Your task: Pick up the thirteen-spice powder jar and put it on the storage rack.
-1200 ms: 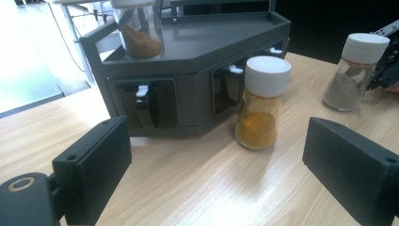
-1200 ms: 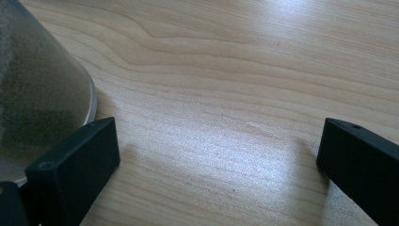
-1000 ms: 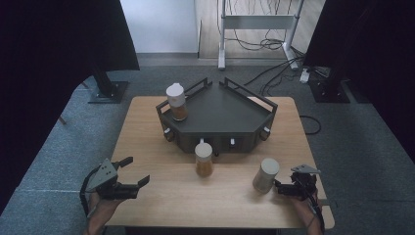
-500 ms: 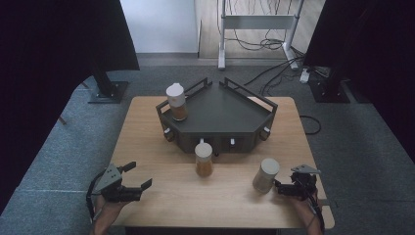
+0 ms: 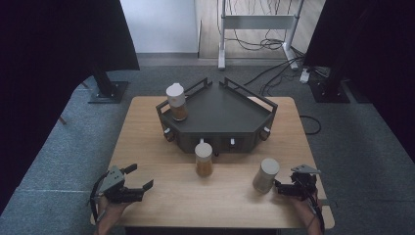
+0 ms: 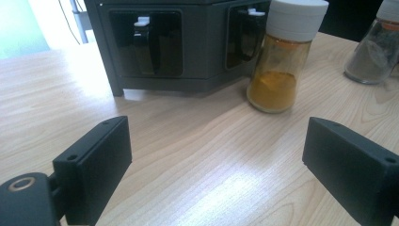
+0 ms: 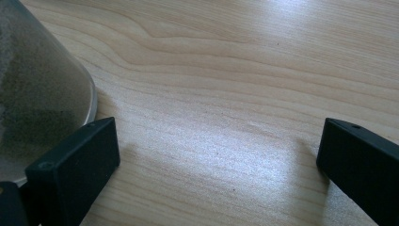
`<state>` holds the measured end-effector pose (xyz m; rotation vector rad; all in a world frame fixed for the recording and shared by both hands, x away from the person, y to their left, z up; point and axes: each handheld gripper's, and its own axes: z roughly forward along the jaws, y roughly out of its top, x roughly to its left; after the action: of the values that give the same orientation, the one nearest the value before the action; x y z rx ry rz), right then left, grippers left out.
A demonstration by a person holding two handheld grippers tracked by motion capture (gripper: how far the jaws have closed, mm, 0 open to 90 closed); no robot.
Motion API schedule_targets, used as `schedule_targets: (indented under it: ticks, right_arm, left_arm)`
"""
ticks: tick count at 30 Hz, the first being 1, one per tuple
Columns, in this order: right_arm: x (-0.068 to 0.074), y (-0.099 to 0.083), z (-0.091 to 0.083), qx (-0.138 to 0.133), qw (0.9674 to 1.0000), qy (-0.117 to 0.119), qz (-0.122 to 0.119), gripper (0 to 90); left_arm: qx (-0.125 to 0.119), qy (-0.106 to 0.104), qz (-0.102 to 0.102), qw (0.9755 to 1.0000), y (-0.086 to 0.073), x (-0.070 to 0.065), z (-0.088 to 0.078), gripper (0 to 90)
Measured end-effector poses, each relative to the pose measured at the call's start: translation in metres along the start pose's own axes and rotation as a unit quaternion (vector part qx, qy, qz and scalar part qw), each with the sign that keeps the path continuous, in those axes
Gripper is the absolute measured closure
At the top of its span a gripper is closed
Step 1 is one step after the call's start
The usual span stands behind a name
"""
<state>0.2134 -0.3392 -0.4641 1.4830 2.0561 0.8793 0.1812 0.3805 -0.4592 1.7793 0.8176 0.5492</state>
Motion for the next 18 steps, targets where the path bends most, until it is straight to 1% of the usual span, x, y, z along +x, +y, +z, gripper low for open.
schedule_targets:
  ticks: [4,13,15,18]
  right_arm:
    - [0.000,0.000,0.000,0.000,1.0000,0.000,0.000,0.0]
    - [0.000,0.000,0.000,0.000,1.0000,0.000,0.000,0.0]
    - [0.000,0.000,0.000,0.000,1.0000,0.000,0.000,0.0]
    - [0.000,0.000,0.000,0.000,1.0000,0.000,0.000,0.0]
  left_arm:
    - [0.006,0.002,0.000,1.0000,-0.003,-0.001,0.003,8.3]
    - [0.025,0.004,0.011,0.9996,-0.004,-0.006,0.010,8.6]
    - [0.030,0.005,0.012,0.9995,-0.004,-0.006,0.011,10.0]
    - [0.030,0.006,0.009,0.9995,-0.006,-0.005,0.011,10.0]
